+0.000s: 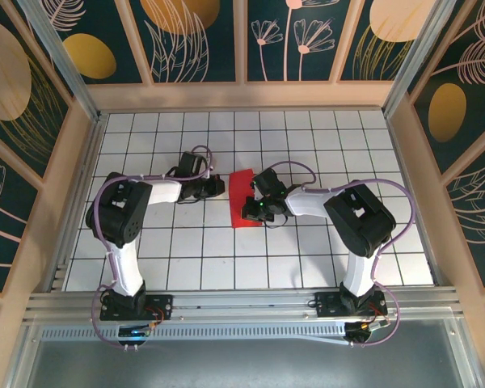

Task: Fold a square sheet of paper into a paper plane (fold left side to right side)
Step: First fold the square sheet of paper in half at the center of the table.

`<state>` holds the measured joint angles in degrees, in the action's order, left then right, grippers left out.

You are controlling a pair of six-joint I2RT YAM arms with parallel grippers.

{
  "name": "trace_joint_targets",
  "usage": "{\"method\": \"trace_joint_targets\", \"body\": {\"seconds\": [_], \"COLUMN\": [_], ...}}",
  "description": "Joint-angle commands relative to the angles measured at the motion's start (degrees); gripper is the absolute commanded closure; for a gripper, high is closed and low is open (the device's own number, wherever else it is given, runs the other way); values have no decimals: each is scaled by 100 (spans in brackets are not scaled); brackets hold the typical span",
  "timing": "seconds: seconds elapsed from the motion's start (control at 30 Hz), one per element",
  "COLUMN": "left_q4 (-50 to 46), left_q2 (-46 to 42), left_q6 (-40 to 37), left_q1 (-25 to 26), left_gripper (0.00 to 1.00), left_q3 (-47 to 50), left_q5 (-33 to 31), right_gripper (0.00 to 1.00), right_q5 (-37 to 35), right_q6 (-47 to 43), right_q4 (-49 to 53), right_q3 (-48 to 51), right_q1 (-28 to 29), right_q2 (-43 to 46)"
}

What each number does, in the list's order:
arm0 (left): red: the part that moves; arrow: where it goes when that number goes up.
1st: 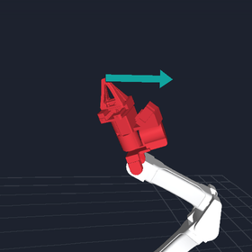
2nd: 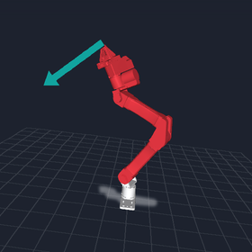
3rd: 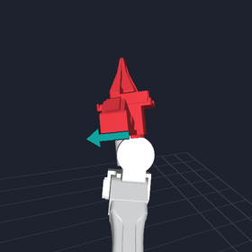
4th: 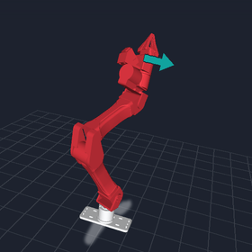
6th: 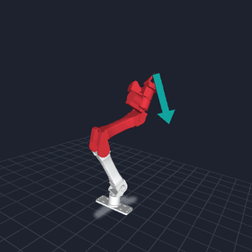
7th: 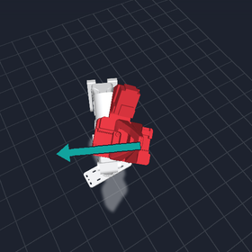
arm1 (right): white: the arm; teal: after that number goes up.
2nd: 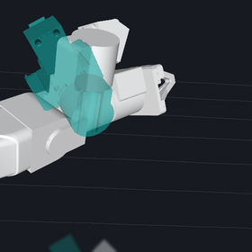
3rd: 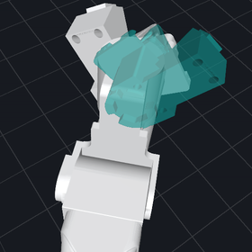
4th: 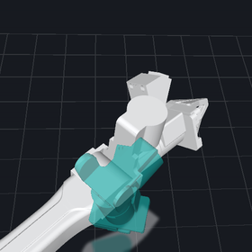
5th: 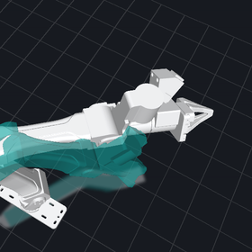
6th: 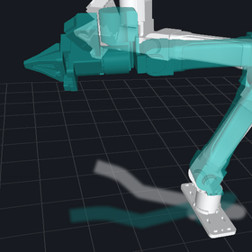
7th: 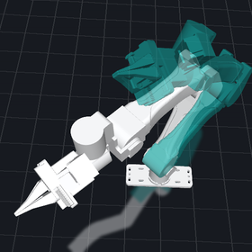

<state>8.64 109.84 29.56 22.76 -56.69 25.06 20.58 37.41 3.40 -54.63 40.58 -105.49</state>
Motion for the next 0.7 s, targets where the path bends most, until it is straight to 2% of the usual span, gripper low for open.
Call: {"method": "trace_joint_targets", "body": {"seconds": [0.0,0.3,0.43,0.67], "left_q4": [-119,628,835,889], "left_q2": [-472,-345,-125,257], "left_q6": [-350,30,158,226], "left_q1": [9,385,572,589], "left_gripper": [100,100,100,100], "left_q3": [57,493,380,174], "left_q5": [219,965,973,688], "right_gripper": [100,100,100,100], "right_q5": [-591,-603,-621,-623], "right_q6": [-85,-46,-61,-48], "right_q4": [815,813,848,855], "right_q3": [304,313,294,286], "right_q1": [88,124,130,159], "right_q2": [-380,-420,-440,-453]}}
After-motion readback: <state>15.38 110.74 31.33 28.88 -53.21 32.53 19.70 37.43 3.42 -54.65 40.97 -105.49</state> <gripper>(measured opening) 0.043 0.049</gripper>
